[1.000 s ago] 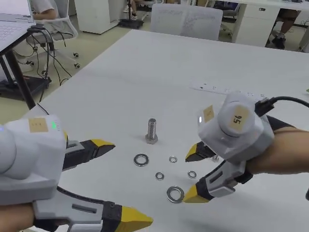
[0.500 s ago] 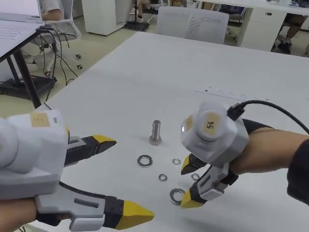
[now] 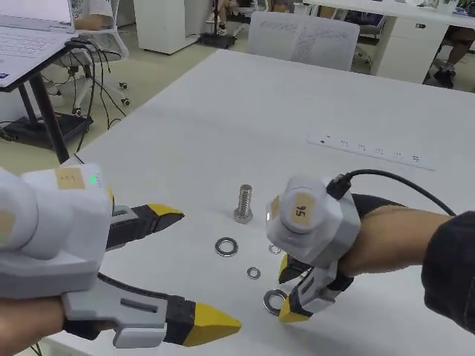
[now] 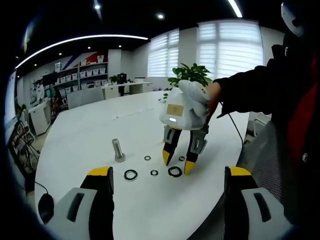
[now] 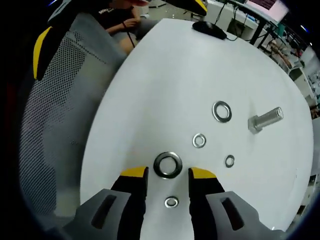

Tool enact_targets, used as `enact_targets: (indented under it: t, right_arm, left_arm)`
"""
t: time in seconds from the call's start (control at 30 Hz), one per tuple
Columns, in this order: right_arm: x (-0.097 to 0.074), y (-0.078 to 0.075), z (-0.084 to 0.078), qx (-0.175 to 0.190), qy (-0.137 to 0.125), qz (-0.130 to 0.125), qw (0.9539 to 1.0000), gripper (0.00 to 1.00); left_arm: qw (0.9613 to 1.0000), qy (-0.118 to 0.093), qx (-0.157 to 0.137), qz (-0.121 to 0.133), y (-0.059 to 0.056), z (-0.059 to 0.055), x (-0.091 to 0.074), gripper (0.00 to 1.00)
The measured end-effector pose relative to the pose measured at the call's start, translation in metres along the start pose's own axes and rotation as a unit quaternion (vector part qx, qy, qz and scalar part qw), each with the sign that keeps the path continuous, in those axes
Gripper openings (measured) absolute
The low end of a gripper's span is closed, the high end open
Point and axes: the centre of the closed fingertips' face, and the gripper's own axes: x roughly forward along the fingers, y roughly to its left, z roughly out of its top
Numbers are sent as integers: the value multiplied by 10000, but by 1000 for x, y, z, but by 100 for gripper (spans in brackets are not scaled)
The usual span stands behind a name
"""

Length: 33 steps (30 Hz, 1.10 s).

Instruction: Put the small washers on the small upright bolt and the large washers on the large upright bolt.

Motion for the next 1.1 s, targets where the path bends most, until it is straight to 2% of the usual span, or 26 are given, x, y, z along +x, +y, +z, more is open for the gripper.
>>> enact_targets:
  t: [0.27, 0.63, 0.73, 1.1]
  right_arm:
    - [4, 0, 2, -40, 95, 15, 9999, 32]
    - [4, -3, 1, 74, 293, 5, 9995, 29]
    - [5, -1, 1, 56, 337, 11, 9994, 25]
    - [5, 1, 2, 128, 441, -31, 9989, 24]
  left_arm:
    - [10000, -54, -5, 75, 3, 2, -4, 91]
    - [9999, -80, 41, 80, 1, 5, -5, 91]
    - [9999, -88, 51, 86, 0, 6, -6, 91]
    - [9999, -129, 62, 82, -2, 8, -5, 90]
